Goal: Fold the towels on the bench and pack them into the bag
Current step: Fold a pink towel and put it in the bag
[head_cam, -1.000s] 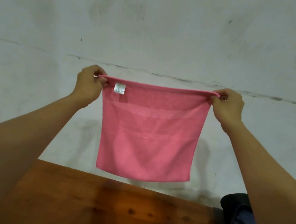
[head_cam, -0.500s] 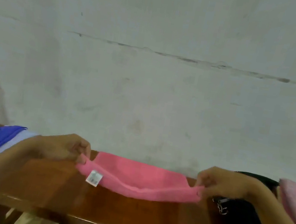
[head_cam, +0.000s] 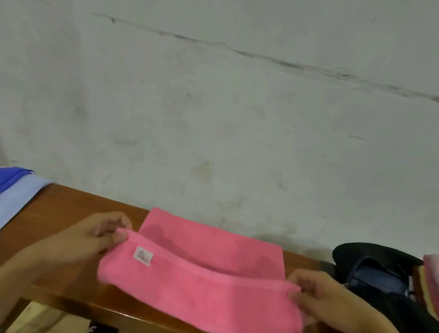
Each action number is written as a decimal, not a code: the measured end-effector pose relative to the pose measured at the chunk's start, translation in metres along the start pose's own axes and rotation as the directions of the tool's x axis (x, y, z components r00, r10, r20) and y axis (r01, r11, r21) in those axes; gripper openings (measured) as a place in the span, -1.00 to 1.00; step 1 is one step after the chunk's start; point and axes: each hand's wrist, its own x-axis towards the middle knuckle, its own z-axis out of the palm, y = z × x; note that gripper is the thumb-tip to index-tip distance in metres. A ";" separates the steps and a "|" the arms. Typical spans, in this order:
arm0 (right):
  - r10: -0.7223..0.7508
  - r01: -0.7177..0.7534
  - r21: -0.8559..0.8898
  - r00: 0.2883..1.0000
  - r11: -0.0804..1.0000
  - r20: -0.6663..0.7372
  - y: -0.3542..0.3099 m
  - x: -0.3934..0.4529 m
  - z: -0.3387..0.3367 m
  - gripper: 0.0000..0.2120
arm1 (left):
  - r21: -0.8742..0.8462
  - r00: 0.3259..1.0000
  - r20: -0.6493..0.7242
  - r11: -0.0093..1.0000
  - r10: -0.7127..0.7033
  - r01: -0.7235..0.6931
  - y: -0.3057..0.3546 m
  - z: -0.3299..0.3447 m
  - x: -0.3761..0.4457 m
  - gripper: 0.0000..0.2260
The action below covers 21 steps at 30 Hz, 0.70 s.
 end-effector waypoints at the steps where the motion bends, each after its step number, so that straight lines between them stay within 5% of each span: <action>1: -0.048 0.041 -0.054 0.989 0.998 -0.141 0.005 0.010 0.005 -0.87 | -0.003 0.996 -0.083 1.000 0.014 -0.015 0.000 0.006 0.005 -0.81; 4: -0.092 0.034 -0.137 0.890 0.990 -0.446 0.012 0.035 0.021 -0.85 | 0.058 0.936 -0.348 0.997 0.060 -0.043 -0.007 0.027 0.028 -0.86; 8: -0.057 -0.022 -0.144 0.850 0.989 -0.523 0.026 0.054 0.038 -0.91 | 0.085 0.871 -0.480 0.994 0.103 -0.071 -0.022 0.047 0.052 -0.90; 15: -0.068 -0.149 -0.367 0.853 0.918 -0.517 0.039 0.052 0.049 -0.95 | 0.266 0.934 -0.347 0.964 0.087 0.009 -0.054 0.045 0.050 -0.92; 21: -0.053 -0.140 -0.363 0.879 0.921 -0.474 0.041 0.034 0.055 -0.89 | 0.200 0.992 -0.118 0.977 -0.049 0.073 -0.048 0.029 0.031 -0.88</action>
